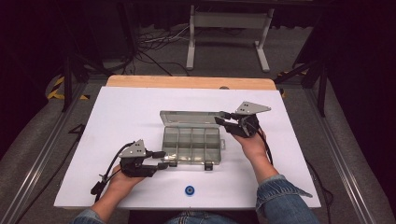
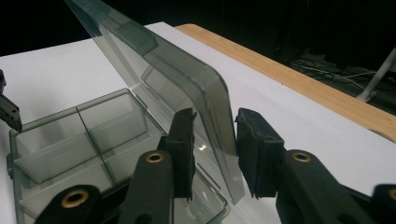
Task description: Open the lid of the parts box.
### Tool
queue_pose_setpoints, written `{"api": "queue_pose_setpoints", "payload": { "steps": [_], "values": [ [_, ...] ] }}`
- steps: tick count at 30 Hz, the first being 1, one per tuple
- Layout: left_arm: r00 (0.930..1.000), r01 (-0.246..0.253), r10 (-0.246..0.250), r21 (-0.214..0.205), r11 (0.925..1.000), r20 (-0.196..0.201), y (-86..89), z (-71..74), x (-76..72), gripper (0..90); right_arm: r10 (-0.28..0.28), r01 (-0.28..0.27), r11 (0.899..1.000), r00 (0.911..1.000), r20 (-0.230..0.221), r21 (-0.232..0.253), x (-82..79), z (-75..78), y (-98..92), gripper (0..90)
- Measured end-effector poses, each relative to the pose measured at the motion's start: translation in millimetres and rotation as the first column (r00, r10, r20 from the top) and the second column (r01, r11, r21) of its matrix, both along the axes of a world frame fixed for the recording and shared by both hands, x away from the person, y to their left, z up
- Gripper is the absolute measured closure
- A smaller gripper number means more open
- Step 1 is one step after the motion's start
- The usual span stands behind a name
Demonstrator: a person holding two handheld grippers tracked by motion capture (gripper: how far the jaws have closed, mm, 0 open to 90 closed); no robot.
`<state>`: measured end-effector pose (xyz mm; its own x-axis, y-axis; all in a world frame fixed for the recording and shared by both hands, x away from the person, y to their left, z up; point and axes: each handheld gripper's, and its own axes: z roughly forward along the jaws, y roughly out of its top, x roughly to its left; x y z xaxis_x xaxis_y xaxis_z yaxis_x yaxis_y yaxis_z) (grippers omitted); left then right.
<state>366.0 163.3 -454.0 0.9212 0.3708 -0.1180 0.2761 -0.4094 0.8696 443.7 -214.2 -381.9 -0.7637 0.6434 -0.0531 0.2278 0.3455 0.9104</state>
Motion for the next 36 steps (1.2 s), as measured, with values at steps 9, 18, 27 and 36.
{"api": "queue_pose_setpoints", "payload": {
  "steps": [9, 18, 27, 36],
  "values": [
    [1.0000, 0.006, -0.006, 0.012, 0.9999, 0.005, -0.7, 0.4, -0.1, 53.2, -0.029, 0.029, 1.000, 0.9996, -0.002, 0.007, 8.1, -6.6, 1.2, 68.5],
    [1.0000, 0.007, -0.007, 0.014, 0.9999, 0.006, -0.9, 0.5, -0.1, 53.2, -0.048, 0.048, 0.999, 0.9986, -0.022, 0.008, 17.5, -15.6, 1.9, 68.6],
    [0.9999, 0.013, -0.013, 0.018, 0.9997, 0.007, -1.8, 0.5, -0.1, 52.9, -0.066, 0.067, 0.998, 0.9971, -0.037, 0.014, 25.4, -24.5, 3.0, 68.5],
    [0.9998, 0.019, -0.019, 0.015, 0.9997, -0.001, -2.7, 0.1, -0.2, 52.3, -0.076, 0.078, 0.997, 0.9952, -0.061, 0.029, 32.3, -33.3, 4.2, 66.7]
  ]
}}
